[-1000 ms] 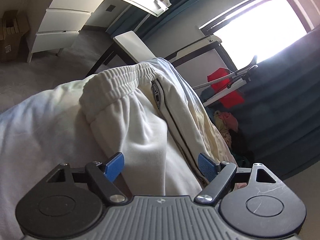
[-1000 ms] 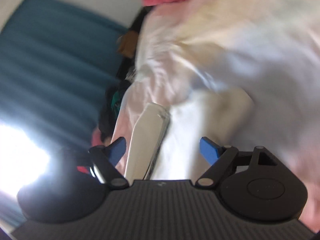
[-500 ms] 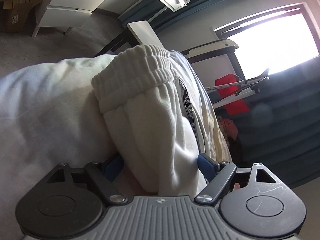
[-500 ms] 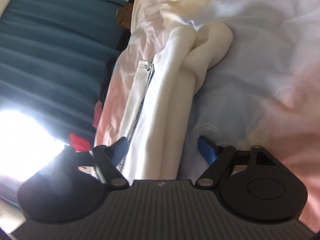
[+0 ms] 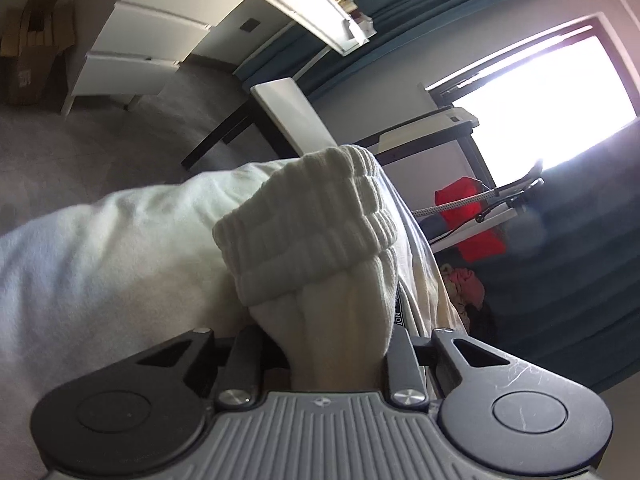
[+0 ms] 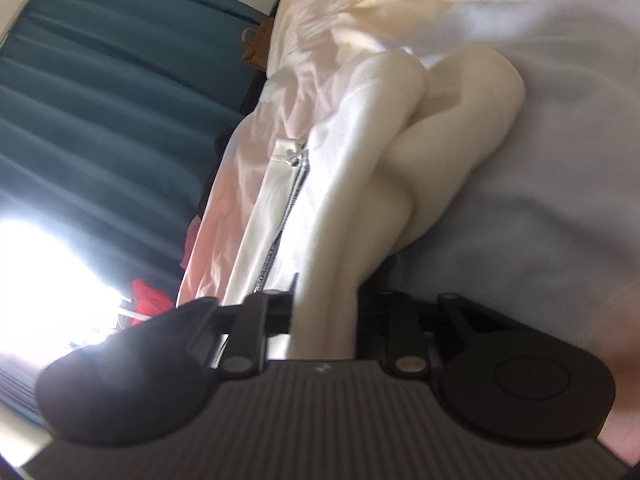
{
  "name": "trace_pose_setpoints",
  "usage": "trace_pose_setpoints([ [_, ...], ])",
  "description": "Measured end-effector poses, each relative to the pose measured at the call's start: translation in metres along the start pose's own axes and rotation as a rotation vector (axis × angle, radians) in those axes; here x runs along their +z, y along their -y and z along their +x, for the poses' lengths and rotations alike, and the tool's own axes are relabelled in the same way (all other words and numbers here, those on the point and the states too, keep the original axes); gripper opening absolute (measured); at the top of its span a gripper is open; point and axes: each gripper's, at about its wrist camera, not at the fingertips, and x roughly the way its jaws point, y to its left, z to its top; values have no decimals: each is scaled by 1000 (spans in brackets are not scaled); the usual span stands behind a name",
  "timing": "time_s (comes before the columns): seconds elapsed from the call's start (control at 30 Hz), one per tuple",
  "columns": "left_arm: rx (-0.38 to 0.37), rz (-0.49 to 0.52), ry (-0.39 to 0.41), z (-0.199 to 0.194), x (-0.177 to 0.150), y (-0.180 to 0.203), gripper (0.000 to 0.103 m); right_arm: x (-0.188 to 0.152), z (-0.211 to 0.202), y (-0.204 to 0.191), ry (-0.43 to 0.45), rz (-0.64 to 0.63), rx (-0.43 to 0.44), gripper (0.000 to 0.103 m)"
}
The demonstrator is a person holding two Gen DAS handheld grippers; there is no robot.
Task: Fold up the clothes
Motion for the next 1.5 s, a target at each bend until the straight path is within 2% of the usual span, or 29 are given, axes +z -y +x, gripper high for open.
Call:
trace_pose_setpoints([
  [0.13, -33, -17, -9, -23, 6, 8, 17, 1, -8, -7, 20, -11, 2, 14],
  [0.27, -66, -1, 35, -56, 6, 23, 16, 3, -27, -15, 21, -36, 25, 13],
  [0.37, -87, -26, 76, -84, 6, 27, 15, 3, -45, -17, 15, -13, 30, 13],
  [0.5, -100, -113, 122, -120, 13, 14, 15, 2, -72, -22, -12, -4, 36, 13],
  [0.63, -60, -49, 159, -158, 13, 11, 15, 1, -98, -27, -52, -25, 41, 13],
  [0.7, -54, -61, 151, -175, 12, 3, 15, 0, -111, -29, -73, -36, 43, 13],
  [0.8, 15, -93, 101, -180, 7, -16, 16, 0, -136, -16, -94, 10, 48, 13],
  [0.93, 122, -132, 26, -182, 1, -43, 18, -1, -144, 5, -144, 48, 4, 13],
  [1.0, 161, -152, -6, -184, -1, -56, 22, -2, -144, 12, -158, 54, -9, 13],
  [1.07, 163, -146, -16, -186, 0, -59, 24, -3, -144, 13, -166, 52, -10, 15],
  [1.13, 178, -114, -2, -194, -4, -52, 33, -4, -143, 17, -181, 87, 4, 18],
  [1.17, 186, -98, 6, -197, -6, -49, 42, -4, -143, 20, -189, 109, 12, 20],
  [1.2, 194, -81, 13, -201, -8, -45, 51, -4, -142, 22, -197, 130, 20, 27],
  [1.23, 202, -65, 21, -204, -10, -42, 56, -4, -142, 25, -201, 149, 20, 41],
  [1.27, 210, -49, 28, -208, -12, -38, 67, -4, -144, 27, -195, 155, 11, 50],
  [1.3, 218, -33, 35, -212, -14, -35, 79, -4, -145, 29, -185, 156, -2, 68],
  [1.37, 233, -1, 50, -219, -19, -28, 84, -2, -148, 31, -168, 158, -4, 71],
  [1.5, 264, 64, 80, -233, -27, -14, 84, 1, -144, 37, -162, 178, 65, 71],
])
